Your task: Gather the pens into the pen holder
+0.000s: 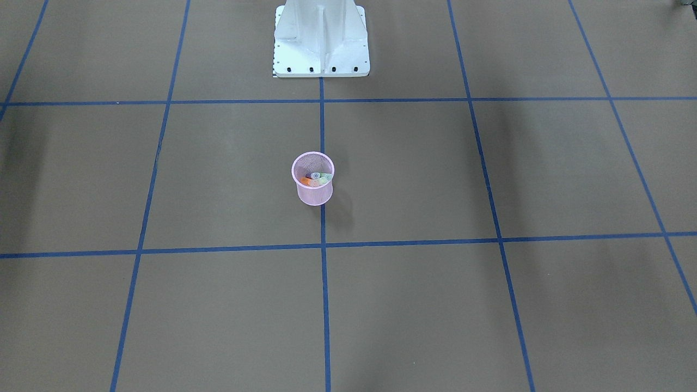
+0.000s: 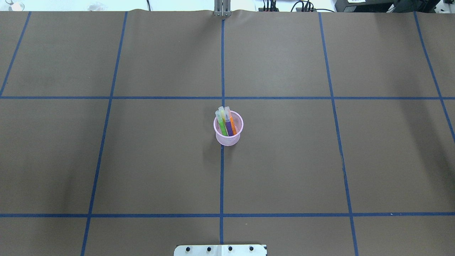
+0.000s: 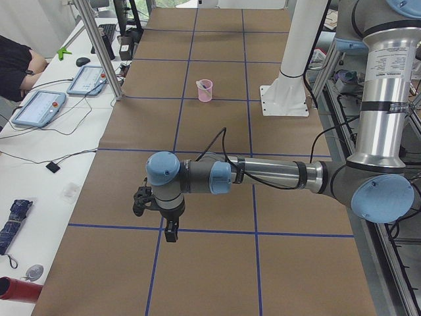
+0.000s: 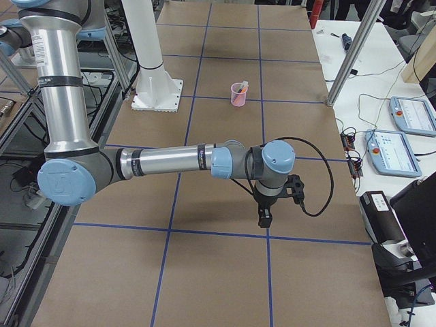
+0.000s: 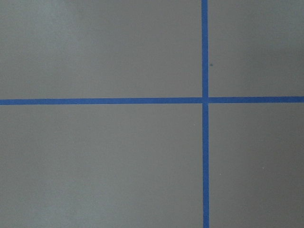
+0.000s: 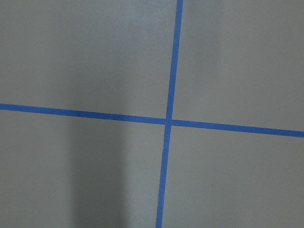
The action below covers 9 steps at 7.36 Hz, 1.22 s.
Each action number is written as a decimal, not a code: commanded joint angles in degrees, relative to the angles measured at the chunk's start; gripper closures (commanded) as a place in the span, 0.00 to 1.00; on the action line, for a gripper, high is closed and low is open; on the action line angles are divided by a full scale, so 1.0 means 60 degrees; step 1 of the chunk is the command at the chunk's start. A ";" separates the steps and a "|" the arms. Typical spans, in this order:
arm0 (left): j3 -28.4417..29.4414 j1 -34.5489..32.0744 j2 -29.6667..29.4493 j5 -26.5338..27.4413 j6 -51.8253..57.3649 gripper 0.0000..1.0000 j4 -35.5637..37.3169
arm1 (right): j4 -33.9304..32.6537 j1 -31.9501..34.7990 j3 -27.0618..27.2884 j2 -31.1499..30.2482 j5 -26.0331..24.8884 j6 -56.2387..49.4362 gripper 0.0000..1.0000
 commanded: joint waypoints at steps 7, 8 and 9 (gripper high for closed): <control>0.0283 0.0014 -0.0121 -0.0008 0.0016 0.00 -0.0050 | 0.2333 0.0279 0.0169 -0.1489 0.0246 0.2176 0.00; 0.0268 0.0014 -0.0121 -0.0008 0.0001 0.00 -0.0050 | 0.2275 0.0279 0.0330 -0.1387 0.0436 0.2177 0.00; 0.0239 0.0014 -0.0136 -0.0008 -0.0013 0.00 -0.0050 | 0.2216 0.0279 0.0476 -0.1299 0.0496 0.2191 0.00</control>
